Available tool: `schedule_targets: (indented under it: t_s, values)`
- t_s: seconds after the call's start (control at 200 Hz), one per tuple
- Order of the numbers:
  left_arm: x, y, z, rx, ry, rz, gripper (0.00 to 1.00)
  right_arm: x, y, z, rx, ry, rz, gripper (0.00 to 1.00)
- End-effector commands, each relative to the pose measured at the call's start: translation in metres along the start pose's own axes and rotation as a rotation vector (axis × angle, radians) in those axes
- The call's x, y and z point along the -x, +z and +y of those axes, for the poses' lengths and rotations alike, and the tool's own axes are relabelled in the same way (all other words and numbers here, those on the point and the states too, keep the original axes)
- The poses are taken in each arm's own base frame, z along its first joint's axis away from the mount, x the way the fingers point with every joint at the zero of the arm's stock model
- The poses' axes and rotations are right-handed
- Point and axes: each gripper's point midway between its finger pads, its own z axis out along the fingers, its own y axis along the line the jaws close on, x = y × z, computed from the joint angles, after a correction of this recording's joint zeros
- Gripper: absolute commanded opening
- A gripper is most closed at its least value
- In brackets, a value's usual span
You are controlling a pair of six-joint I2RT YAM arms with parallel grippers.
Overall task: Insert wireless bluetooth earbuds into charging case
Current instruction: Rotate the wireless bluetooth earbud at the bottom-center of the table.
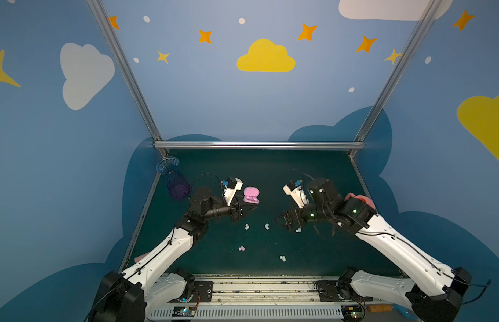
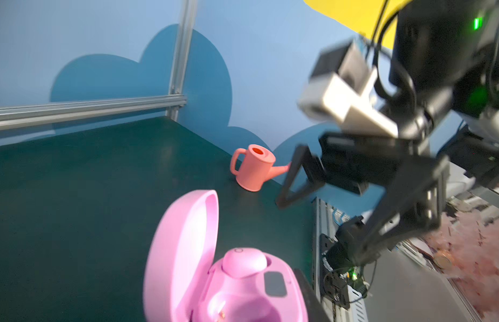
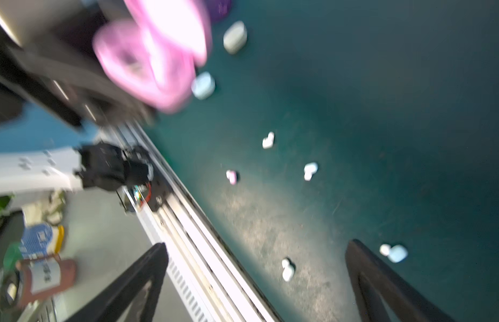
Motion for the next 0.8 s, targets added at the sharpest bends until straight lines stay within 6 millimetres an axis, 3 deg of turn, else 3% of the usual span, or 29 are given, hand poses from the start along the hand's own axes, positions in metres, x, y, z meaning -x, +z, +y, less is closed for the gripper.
schedule_targets:
  t_s: [0.0, 0.175, 0.39, 0.581, 0.796]
  values:
    - [0.015, -0.009, 0.013, 0.029, 0.007, -0.049, 0.04, -0.015, 0.035, 0.002, 0.007, -0.084, -0.009, 0.97]
    - [0.026, -0.019, 0.036, 0.072, -0.003, -0.078, 0.04, -0.044, 0.088, 0.024, 0.004, -0.318, 0.095, 0.97]
    - [0.033, -0.029, 0.049, 0.094, -0.001, -0.078, 0.04, -0.070, 0.150, 0.047, -0.059, -0.493, 0.222, 0.97]
    - [0.039, -0.036, 0.062, 0.108, -0.015, -0.096, 0.04, -0.078, 0.197, 0.050, -0.148, -0.566, 0.310, 0.97]
    - [0.041, -0.040, 0.068, 0.112, -0.029, -0.114, 0.04, -0.078, 0.219, 0.029, -0.272, -0.571, 0.344, 0.95]
